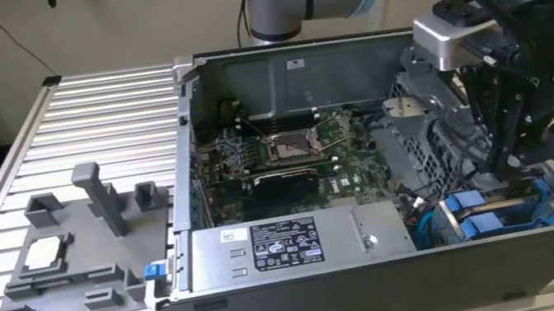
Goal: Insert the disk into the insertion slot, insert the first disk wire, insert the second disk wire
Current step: 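Insert the second disk wire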
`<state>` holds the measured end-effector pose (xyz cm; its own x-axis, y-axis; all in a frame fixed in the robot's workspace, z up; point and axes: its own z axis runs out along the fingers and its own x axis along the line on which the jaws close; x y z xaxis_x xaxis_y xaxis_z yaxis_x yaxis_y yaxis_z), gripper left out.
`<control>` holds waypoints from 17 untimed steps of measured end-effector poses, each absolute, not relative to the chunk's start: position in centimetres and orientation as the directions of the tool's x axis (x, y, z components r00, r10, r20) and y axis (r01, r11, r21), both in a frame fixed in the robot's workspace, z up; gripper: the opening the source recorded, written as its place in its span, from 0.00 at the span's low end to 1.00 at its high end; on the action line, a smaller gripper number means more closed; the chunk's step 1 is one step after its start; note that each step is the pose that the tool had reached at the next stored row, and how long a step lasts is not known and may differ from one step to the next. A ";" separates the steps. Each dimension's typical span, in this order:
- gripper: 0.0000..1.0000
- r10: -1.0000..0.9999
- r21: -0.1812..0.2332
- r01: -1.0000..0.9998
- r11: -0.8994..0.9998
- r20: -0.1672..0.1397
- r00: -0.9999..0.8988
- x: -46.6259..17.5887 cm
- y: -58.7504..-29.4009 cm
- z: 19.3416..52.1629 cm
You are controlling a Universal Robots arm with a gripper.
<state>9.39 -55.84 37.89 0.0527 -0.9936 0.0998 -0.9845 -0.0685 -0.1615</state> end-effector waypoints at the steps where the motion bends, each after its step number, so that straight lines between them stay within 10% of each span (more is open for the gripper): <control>1: 0.16 -0.995 -0.163 -0.984 -0.065 0.081 0.053 9.4 -55.8 37.9; 11: 0.16 -0.994 -0.172 -0.985 -0.035 -0.096 0.052 9.4 -56.0 37.9; 17: 0.16 -0.994 -0.132 -0.991 -0.034 -0.103 0.048 10.3 -56.1 37.9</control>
<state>10.33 -56.14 37.89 0.0475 -0.9935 -0.1034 -0.9907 -0.0337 -0.1320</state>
